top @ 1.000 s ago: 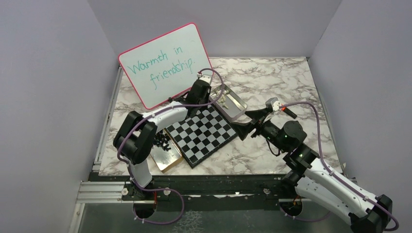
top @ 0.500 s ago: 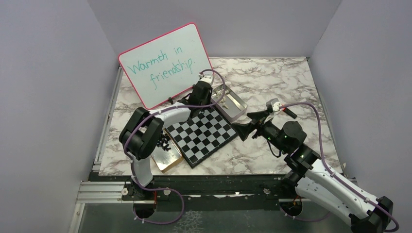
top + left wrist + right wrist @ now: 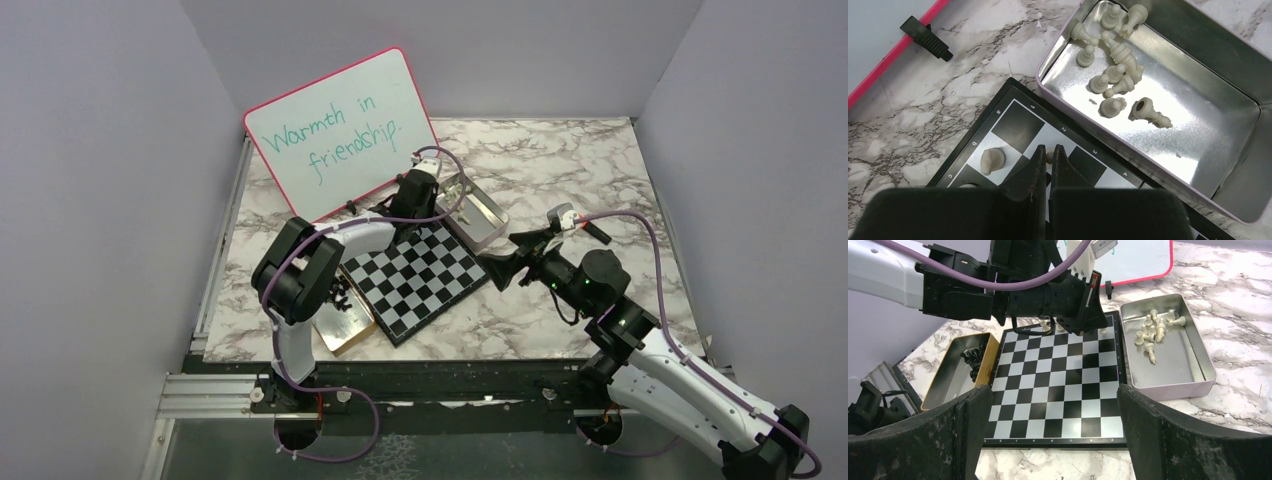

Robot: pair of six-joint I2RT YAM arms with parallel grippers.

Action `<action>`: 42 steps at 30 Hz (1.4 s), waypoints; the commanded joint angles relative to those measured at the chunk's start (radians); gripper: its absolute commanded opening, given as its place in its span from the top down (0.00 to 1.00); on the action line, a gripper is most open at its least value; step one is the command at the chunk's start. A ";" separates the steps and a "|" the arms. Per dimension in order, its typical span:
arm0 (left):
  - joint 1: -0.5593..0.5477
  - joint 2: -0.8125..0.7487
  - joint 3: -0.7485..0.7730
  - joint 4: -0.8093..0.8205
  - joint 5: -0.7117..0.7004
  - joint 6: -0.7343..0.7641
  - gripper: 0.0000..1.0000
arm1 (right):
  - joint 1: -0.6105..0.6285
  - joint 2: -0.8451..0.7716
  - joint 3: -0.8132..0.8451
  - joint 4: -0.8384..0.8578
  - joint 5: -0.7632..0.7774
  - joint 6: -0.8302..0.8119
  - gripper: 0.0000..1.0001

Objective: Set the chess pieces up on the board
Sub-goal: Place the chess piece on the chessboard.

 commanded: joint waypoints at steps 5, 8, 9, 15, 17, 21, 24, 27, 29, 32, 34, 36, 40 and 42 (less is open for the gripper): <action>-0.008 0.031 -0.016 0.046 -0.029 0.023 0.96 | 0.005 -0.016 0.009 -0.013 0.025 -0.004 0.00; -0.008 0.041 -0.013 0.044 -0.028 0.025 0.94 | 0.004 -0.017 0.009 -0.015 0.028 -0.005 0.00; -0.008 0.042 -0.012 0.045 -0.028 0.025 0.94 | 0.005 -0.017 0.009 -0.017 0.029 -0.005 0.00; -0.013 0.049 -0.002 0.035 -0.043 0.033 0.86 | 0.004 -0.018 0.010 -0.017 0.029 -0.007 0.00; -0.014 0.047 0.000 0.029 -0.050 0.036 0.85 | 0.005 -0.017 0.008 -0.015 0.030 -0.008 0.00; -0.016 0.040 0.001 0.018 -0.074 0.041 0.76 | 0.005 -0.008 0.006 -0.011 0.029 -0.010 0.00; -0.016 0.034 0.007 0.006 -0.079 0.044 0.72 | 0.005 -0.003 0.006 -0.010 0.025 -0.010 0.00; -0.019 0.031 0.032 -0.025 -0.086 0.050 0.68 | 0.005 -0.002 -0.005 0.003 0.024 -0.006 0.00; -0.020 0.031 0.054 -0.050 -0.083 0.052 0.67 | 0.005 0.003 -0.014 0.012 0.025 -0.003 0.00; -0.022 0.024 0.077 -0.071 -0.066 0.054 0.66 | 0.004 0.029 -0.006 0.013 0.028 0.003 0.00; -0.022 0.015 0.090 -0.088 -0.057 0.054 0.64 | 0.005 0.039 0.008 0.000 0.026 0.002 0.00; -0.022 0.005 0.109 -0.109 -0.062 0.058 0.62 | 0.005 0.047 0.007 0.006 0.023 0.007 0.00; -0.022 -0.022 0.128 -0.144 -0.064 0.062 0.58 | 0.004 0.058 0.004 0.014 0.030 0.018 0.00; -0.022 -0.034 0.123 -0.135 -0.070 0.066 0.57 | 0.004 0.072 0.012 0.005 0.107 0.050 0.00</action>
